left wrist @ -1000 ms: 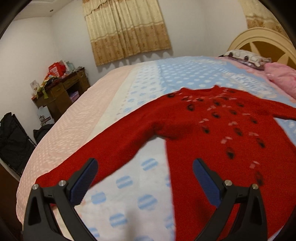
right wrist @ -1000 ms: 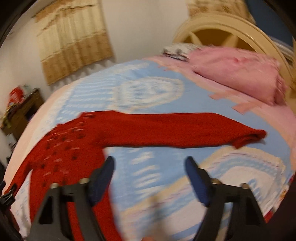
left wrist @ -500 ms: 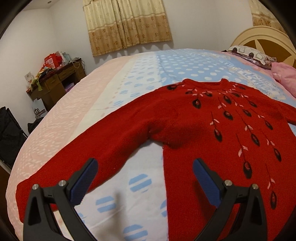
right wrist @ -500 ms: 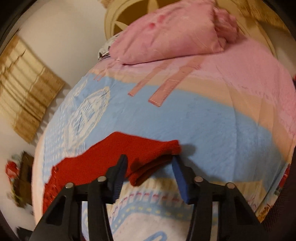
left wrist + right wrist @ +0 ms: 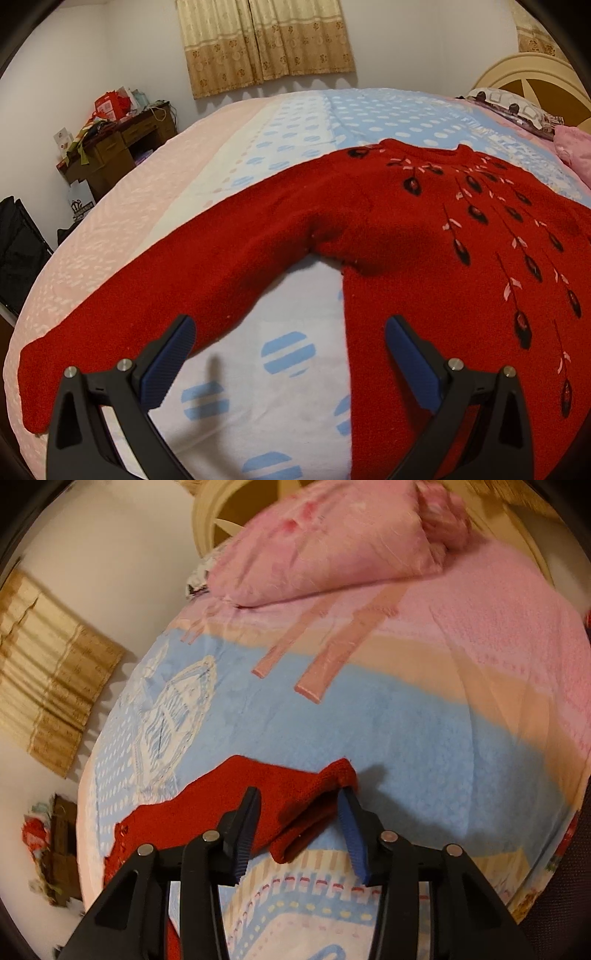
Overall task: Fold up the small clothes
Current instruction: 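Move the right gripper to the sweater sleeve cuff and grasp it, then fold the held sleeve across the sweater body with the right gripper, then release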
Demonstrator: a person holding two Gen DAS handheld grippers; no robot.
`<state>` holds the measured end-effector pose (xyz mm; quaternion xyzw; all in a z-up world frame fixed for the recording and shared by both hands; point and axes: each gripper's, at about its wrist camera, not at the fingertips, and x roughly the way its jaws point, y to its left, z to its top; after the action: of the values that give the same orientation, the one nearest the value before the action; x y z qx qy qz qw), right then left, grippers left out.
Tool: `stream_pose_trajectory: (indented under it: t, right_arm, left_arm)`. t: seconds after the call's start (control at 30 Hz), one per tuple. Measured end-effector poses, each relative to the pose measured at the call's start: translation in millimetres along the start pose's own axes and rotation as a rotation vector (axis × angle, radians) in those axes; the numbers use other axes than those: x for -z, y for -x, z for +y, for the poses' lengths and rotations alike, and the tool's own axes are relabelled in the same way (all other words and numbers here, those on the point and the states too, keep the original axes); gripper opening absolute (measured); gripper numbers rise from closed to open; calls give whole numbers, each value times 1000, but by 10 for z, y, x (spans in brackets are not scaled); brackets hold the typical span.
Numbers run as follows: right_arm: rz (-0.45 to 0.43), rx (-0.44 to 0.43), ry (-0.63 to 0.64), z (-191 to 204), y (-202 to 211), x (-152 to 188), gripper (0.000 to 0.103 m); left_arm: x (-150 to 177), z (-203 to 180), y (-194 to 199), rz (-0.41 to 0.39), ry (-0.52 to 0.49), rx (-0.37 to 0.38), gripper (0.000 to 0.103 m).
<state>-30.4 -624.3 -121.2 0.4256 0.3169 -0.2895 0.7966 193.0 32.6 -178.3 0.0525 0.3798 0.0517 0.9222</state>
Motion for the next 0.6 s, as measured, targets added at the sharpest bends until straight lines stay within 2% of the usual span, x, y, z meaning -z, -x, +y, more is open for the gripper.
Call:
stream_pose_trajectory:
  t: [0.2,0.27,0.33,0.37,0.5,0.6]
  right_arm:
    - [15,-1,-6,-1,-19,27,45]
    - [15,16,-19,-15,-81,-20,35]
    - [3,42,-33,-52,-142,-91,15]
    - [-2,45,-44,-81,-170,-134,12]
    - [-18,51,-7,10,-196,-202,7]
    - [-64,41,74,243,-103,-196,6]
  left_arm:
    - [31,64,-68,22,43,23,103]
    - [42,50,-69,19,38,19,103]
    - [50,26,-49,9,31,15,103]
    - [55,27,-51,6,30,14,103]
    - [85,46,-52,-5,39,17,103]
    - [93,47,-60,-9,47,22,103]
